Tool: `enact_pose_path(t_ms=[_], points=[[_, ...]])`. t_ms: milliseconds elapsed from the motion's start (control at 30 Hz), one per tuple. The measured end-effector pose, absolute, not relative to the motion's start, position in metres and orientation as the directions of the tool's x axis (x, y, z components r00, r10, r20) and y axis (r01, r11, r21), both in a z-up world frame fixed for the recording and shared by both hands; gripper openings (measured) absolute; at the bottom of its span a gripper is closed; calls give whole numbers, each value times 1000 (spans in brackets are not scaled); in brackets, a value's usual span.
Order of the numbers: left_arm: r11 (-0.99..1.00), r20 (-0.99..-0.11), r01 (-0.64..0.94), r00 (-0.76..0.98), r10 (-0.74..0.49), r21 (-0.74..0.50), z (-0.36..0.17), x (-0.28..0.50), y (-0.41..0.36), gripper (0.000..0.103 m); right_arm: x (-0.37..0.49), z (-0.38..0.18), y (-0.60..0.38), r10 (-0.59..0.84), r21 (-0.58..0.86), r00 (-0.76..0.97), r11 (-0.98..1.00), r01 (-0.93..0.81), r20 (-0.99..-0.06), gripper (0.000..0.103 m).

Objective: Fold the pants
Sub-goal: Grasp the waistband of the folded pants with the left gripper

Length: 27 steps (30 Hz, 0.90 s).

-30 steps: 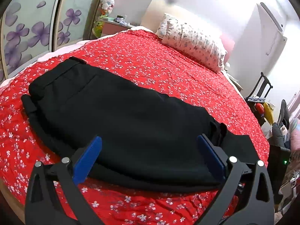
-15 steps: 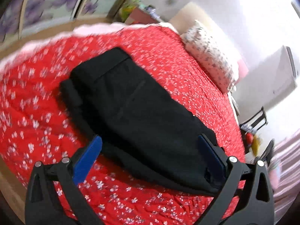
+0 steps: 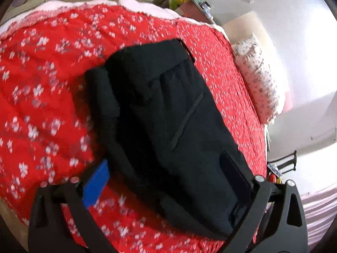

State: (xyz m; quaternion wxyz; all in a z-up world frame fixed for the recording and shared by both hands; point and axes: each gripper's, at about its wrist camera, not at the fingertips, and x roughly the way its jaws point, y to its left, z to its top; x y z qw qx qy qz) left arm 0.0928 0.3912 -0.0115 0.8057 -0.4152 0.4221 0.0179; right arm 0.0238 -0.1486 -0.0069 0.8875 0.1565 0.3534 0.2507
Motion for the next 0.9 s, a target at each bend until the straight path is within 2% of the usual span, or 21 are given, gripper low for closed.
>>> enact_pose_path(t_ms=[33, 100, 200, 267, 367, 533, 700, 767, 900], points=[[662, -696, -379, 649, -307, -646, -10, 95, 390, 87, 24, -7, -148, 556, 455, 624, 825, -335, -549, 94], [677, -706, -391, 652, -274, -624, -6, 98, 386, 71, 24, -8, -147, 554, 451, 622, 827, -335, -553, 94], [681, -683, -376, 686, -252, -628, 2, 96, 384, 54, 25, -12, -146, 551, 450, 616, 829, -332, -562, 94], [686, -661, -352, 708, -250, -637, 8, 95, 385, 51, 25, -14, -145, 551, 450, 613, 829, -331, -566, 94], [676, -690, -389, 680, -247, -626, 1, 103, 388, 50, 25, -16, -144, 553, 451, 609, 829, -332, -569, 94], [677, -732, -443, 647, -212, -587, -10, 112, 387, 44, 20, -11, -140, 548, 431, 621, 833, -347, -560, 94], [694, -748, -466, 645, -159, -549, -5, 112, 381, 24, 19, -10, -142, 554, 434, 620, 829, -352, -556, 94], [731, -744, -452, 659, -112, -511, 3, 110, 373, 18, 19, -9, -145, 551, 433, 626, 831, -349, -553, 94], [878, -694, -364, 718, 52, -310, 38, 105, 331, 14, 16, -1, -155, 537, 438, 651, 837, -329, -536, 94]])
